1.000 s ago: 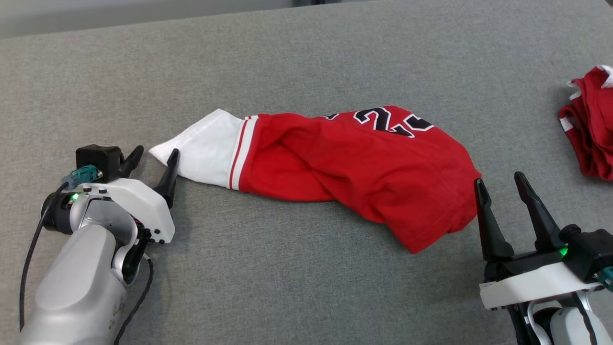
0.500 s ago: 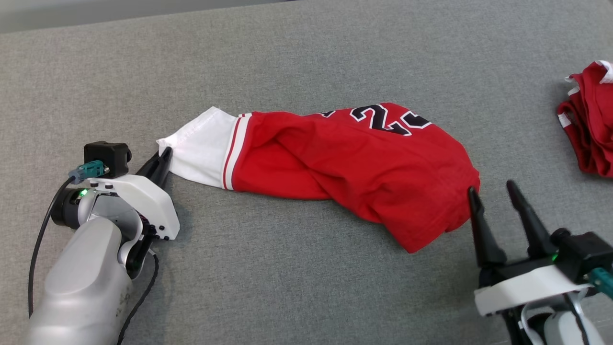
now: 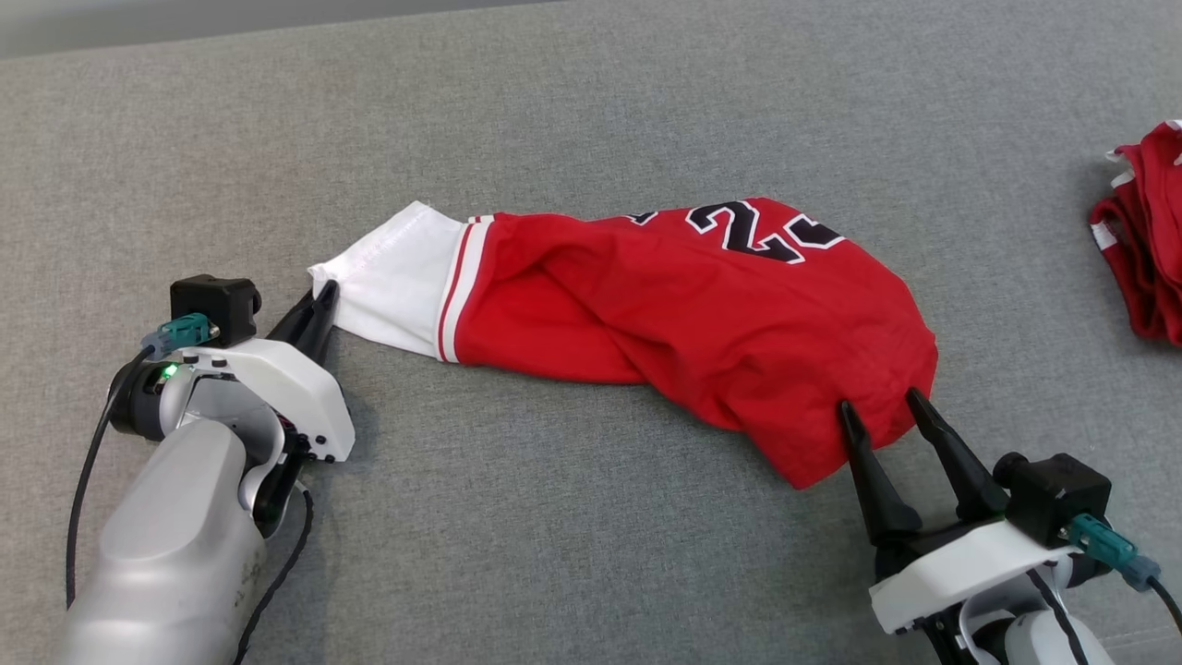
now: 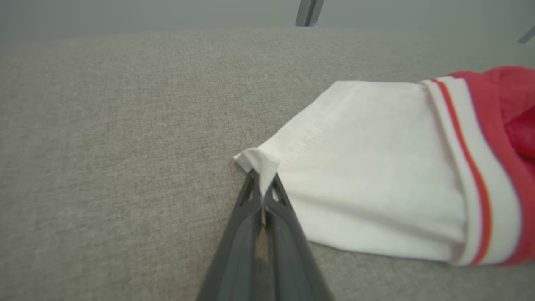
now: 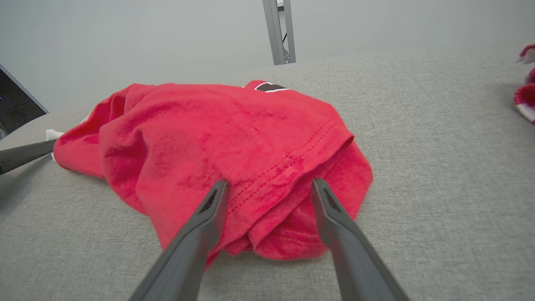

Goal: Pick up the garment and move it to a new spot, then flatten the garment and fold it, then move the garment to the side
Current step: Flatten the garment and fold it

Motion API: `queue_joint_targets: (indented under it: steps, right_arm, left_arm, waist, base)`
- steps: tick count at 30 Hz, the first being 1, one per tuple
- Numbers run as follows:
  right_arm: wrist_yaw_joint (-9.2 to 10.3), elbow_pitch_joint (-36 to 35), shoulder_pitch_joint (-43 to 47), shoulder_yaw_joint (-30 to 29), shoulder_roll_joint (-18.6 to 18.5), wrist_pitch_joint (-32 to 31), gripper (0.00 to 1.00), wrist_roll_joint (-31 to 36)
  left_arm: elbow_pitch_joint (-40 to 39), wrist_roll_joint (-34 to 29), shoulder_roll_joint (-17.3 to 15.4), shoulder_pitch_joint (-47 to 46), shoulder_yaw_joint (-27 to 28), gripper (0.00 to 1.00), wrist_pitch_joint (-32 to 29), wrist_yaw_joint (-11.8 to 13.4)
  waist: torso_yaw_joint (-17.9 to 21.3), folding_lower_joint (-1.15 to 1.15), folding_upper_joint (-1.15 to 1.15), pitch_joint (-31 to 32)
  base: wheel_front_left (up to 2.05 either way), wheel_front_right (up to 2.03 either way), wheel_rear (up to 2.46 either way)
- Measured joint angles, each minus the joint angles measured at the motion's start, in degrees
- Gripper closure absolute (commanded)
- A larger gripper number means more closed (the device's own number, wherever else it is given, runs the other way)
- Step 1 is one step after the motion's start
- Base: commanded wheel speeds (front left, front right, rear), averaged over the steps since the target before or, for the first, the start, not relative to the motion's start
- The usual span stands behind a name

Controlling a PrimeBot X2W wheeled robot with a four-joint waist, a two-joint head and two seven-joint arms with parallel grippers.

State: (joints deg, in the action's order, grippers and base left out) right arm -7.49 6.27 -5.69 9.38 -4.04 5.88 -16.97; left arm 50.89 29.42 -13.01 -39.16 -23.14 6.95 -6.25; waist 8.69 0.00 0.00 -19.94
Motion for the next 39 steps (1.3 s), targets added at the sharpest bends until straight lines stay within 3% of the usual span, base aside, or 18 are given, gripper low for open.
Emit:
queue_joint_targets:
  steps: [5,6,7,9,10,19,23,35,39]
  right_arm:
    - [0.0,1.59,-1.84,1.12,-0.29,-0.66,0.0,-1.87]
    - [0.0,1.78,-2.01,1.29,-0.33,-0.65,0.14,-2.2]
    - [0.0,1.9,-2.19,1.44,-0.54,-0.62,0.54,-2.25]
    - [0.0,1.87,-2.68,1.65,-0.9,-0.03,0.77,-2.24]
    - [0.0,1.63,-2.89,1.71,-0.98,0.51,1.0,-2.23]
    - [0.0,-1.94,-3.04,-0.71,-1.79,1.74,1.0,-0.03]
    - [0.0,-4.02,-3.97,-1.93,-3.36,1.94,1.0,0.97]
    - [0.0,-8.26,-11.08,-4.37,-9.53,-0.88,1.0,1.53]
    - [0.0,-9.32,-14.84,-4.33,-12.13,-1.91,1.0,0.8]
  left_arm:
    - [0.73,0.0,0.45,-0.69,-0.57,1.0,0.81,-0.23]
    - [0.83,0.0,0.53,-0.78,-0.69,1.0,1.0,-0.23]
    - [0.94,0.0,0.63,-0.88,-0.78,1.0,1.25,-0.24]
    - [1.13,0.0,0.71,-0.99,-0.96,1.0,1.68,-0.24]
    - [1.16,0.0,0.73,-0.99,-1.01,1.0,2.04,-0.24]
    - [-0.54,0.11,0.74,-0.58,-0.53,1.0,5.9,0.3]
    - [-4.16,-0.03,0.01,-0.03,0.68,1.0,7.37,1.8]
    - [-29.83,-5.73,-3.93,1.54,6.42,1.0,8.04,7.87]
    - [-36.62,-6.77,-5.73,1.15,7.49,1.0,8.13,8.86]
  waist:
    - [-0.49,0.0,0.0,-0.11]
    - [-0.6,0.0,0.0,-0.12]
    - [-0.72,0.0,0.0,-0.14]
    - [-0.92,0.0,0.0,-0.06]
    - [-0.98,0.0,0.0,0.02]
    - [-1.41,0.0,0.0,1.94]
    - [-1.65,0.0,0.0,3.61]
    - [-3.46,0.0,0.0,10.86]
    - [-3.83,0.0,0.0,13.41]
  base:
    - [0.0,0.0,0.0]
    - [0.0,0.0,0.0]
    - [0.0,0.0,0.0]
    - [0.0,0.0,0.0]
    - [0.0,0.0,0.0]
    - [0.0,0.0,0.0]
    - [0.0,0.0,0.0]
    - [0.0,0.0,0.0]
    - [0.0,0.0,0.0]
